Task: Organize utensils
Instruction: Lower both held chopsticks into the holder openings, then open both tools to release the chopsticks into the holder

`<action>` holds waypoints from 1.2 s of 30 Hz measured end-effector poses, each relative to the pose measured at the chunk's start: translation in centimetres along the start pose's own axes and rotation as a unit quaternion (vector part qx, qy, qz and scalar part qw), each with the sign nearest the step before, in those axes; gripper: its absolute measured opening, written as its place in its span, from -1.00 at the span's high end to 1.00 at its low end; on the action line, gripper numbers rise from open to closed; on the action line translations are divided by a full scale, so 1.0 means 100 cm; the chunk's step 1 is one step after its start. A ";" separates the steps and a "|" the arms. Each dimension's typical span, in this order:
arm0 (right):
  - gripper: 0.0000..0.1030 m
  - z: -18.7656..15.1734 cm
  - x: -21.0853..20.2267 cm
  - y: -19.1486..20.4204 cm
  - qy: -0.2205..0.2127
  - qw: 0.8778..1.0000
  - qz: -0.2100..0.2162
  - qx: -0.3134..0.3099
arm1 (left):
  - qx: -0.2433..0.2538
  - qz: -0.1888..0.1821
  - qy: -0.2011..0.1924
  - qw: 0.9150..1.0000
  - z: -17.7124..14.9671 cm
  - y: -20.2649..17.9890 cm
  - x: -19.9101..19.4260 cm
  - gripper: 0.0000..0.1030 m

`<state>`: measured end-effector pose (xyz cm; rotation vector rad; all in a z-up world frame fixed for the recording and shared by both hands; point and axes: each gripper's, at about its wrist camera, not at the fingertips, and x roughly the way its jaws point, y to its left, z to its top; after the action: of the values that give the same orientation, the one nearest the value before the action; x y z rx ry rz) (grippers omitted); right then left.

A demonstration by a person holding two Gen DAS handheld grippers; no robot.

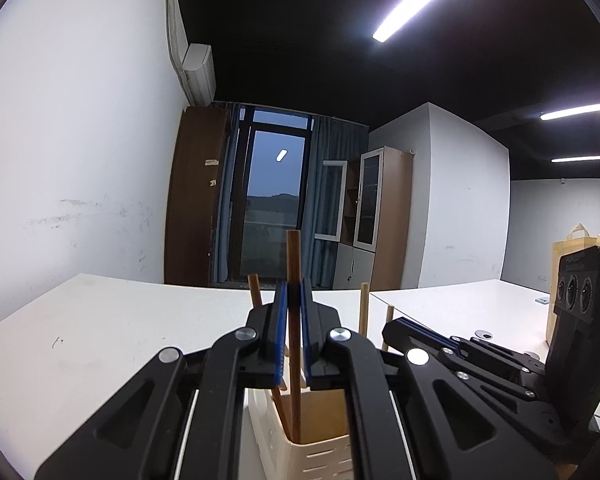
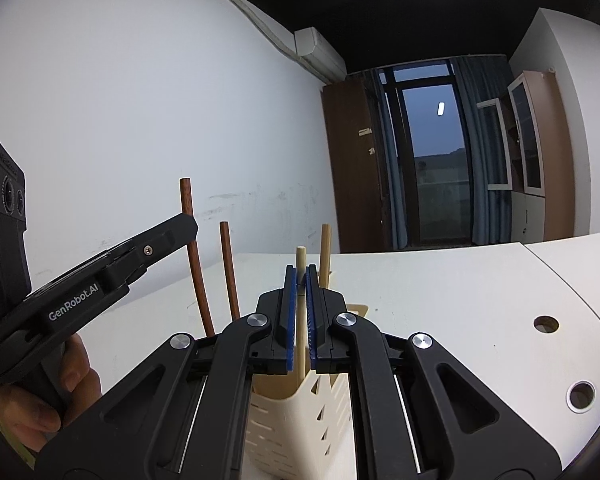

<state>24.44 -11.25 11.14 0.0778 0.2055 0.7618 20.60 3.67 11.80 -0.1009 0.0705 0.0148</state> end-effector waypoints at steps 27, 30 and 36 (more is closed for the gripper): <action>0.38 -0.004 -0.028 0.001 0.016 0.999 -0.031 0.001 | 0.003 0.004 0.043 0.999 0.012 -0.002 -0.024 0.39; 0.26 -0.002 -0.039 0.001 0.010 0.999 -0.052 -0.005 | 0.006 0.007 0.056 0.998 0.010 -0.004 -0.029 0.39; 0.18 -0.009 -0.055 -0.002 0.045 0.996 -0.074 0.010 | 0.022 0.010 0.106 0.994 0.004 -0.008 -0.035 0.25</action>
<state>20.52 -15.15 11.10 0.0464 0.3002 0.6157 17.17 2.86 12.53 -0.0570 0.2839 0.0215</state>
